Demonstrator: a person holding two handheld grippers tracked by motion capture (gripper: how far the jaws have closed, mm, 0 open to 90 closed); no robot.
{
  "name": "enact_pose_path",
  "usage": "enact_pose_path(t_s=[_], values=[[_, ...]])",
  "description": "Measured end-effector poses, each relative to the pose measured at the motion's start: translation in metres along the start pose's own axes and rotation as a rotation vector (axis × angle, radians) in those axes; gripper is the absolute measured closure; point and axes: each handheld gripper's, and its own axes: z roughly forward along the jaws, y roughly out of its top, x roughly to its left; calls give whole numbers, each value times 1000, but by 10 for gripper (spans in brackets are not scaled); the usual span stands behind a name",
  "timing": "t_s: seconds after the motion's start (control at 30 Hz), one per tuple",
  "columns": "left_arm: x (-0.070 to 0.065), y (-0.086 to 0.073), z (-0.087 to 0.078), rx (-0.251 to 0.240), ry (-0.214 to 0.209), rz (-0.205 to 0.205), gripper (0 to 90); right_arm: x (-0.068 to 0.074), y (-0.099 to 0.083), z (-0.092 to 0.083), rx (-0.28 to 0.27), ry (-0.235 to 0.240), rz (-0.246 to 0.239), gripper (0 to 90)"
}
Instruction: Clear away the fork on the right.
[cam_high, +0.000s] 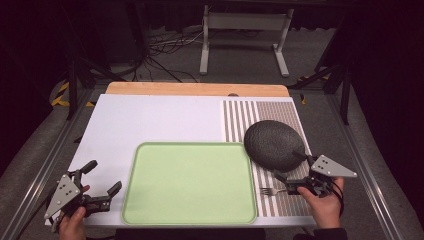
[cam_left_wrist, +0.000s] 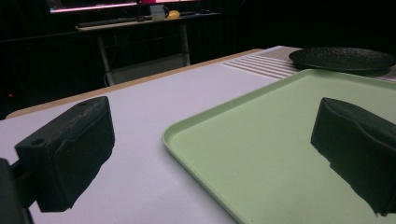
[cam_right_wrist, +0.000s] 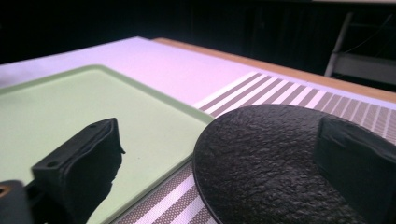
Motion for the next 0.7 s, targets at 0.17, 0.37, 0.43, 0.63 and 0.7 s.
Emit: enact_pose_path(t_s=[0.17, 0.37, 0.43, 0.63, 0.7], values=[[0, 0, 0, 2, -1, -1, 4, -1, 11, 5, 49, 29, -3, 18], [0, 0, 0, 5, 1, -1, 3, -1, 17, 9, 167, 61, -68, 54], [0, 0, 0, 6, 2, -1, 3, -1, 22, 10, 209, 74, -107, 63], [0, 0, 0, 7, 6, -1, 4, 1, 37, 13, 315, 75, -180, 70], [0, 0, 0, 7, 7, -1, 4, 1, 40, 13, 348, 81, -207, 73]])
